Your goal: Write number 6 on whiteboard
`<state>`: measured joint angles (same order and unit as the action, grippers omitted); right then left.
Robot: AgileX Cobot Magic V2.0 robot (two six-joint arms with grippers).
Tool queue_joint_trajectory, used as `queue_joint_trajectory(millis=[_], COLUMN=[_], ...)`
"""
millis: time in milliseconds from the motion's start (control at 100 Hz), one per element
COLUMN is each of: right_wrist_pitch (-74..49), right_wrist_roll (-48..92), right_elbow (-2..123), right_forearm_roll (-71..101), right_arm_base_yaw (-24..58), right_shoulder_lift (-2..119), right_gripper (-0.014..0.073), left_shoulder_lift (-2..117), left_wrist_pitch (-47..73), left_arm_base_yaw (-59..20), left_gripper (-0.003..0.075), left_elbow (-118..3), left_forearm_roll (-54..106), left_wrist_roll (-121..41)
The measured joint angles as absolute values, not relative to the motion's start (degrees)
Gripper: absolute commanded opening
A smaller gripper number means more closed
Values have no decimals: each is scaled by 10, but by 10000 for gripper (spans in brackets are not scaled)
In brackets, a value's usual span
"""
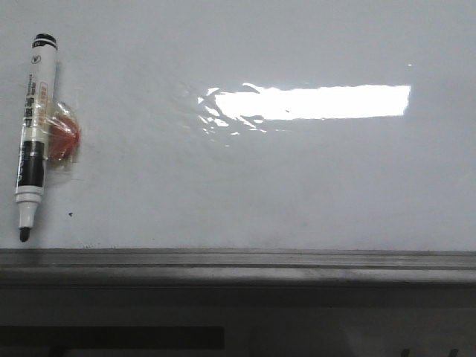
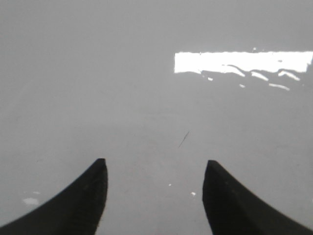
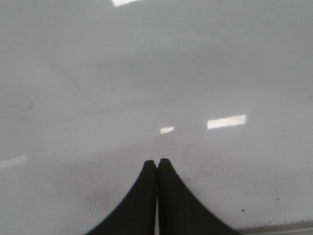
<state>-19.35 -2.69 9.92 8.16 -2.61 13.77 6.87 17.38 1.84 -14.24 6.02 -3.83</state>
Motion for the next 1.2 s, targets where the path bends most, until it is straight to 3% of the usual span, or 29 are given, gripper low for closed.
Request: queue_joint_trajectory(millis=[520,830,1200], right_wrist_pitch=[-194,-194,-194], right_wrist_roll=[-27,-27,-27], right_elbow=[99,99,99], right_forearm_roll=[82,82,83], right_arm_base_yaw=[-26,-26,-26], right_shoulder_lift=[138,138,138], right_gripper=[-53,-53,-53], left_shoulder_lift=[69,69,75], left_wrist_pitch=[126,144,83], left_arm_base_yaw=[14,-71,-144], left_gripper=[461,461,484], left_elbow=[-142,-141,-104], left_forearm_roll=[130,228,256], left_wrist_roll=[-105,-226,-238])
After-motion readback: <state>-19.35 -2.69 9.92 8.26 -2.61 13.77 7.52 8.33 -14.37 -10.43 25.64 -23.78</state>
